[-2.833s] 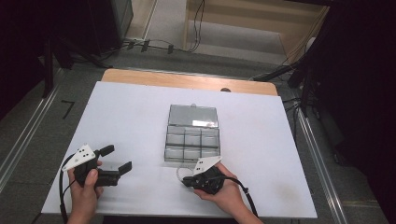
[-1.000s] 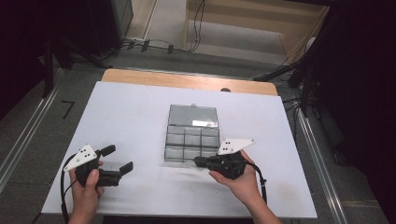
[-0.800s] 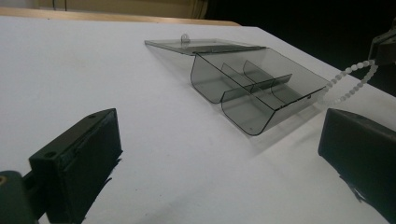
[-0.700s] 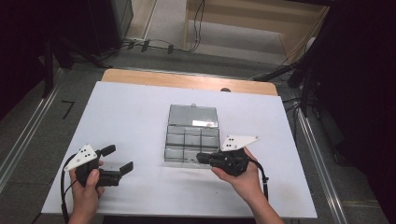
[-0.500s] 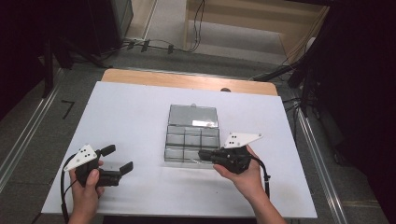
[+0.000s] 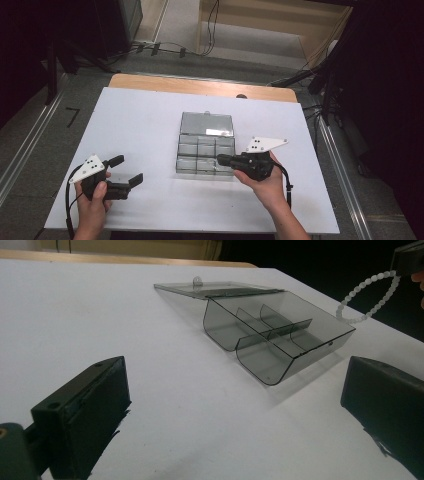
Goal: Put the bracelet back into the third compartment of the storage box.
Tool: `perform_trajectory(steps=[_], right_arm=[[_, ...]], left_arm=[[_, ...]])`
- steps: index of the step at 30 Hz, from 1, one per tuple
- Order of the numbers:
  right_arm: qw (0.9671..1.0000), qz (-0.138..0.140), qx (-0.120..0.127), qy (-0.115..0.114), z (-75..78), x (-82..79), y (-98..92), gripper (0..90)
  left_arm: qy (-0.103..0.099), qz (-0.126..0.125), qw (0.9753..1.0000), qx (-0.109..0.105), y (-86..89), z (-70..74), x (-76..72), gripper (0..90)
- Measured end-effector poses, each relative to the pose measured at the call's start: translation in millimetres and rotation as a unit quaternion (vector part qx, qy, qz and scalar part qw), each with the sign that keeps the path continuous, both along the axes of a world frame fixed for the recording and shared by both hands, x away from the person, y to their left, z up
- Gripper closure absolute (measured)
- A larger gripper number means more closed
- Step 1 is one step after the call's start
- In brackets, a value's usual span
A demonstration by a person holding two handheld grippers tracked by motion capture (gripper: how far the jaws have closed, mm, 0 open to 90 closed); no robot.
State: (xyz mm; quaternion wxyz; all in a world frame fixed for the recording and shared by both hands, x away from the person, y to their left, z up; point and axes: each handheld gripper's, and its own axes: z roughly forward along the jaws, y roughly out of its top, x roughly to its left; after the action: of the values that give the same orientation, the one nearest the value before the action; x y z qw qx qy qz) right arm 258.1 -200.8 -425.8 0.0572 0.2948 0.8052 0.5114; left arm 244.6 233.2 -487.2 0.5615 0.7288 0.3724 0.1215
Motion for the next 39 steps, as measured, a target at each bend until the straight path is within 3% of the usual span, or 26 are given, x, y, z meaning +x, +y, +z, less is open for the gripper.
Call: perform_trajectory(steps=[10, 20, 39], right_arm=[[0.9998, -0.019, 0.007, -0.004, 4.6, 8.7, -6.8, 85.7], [0.9991, -0.039, 0.019, -0.002, -0.6, 17.9, -14.0, 85.7], [0.9945, -0.1, 0.03, -0.006, -24.3, 34.6, -29.3, 85.7]], left_arm=[[0.0, 0.0, 1.0, -0.001, -0.3, -0.2, 0.0, 0.0], [0.0, 0.0, 1.0, -0.001, -0.5, -0.3, 0.1, 0.0], [0.0, -0.003, 1.0, 0.0, -1.2, -0.5, 0.2, 0.0]])
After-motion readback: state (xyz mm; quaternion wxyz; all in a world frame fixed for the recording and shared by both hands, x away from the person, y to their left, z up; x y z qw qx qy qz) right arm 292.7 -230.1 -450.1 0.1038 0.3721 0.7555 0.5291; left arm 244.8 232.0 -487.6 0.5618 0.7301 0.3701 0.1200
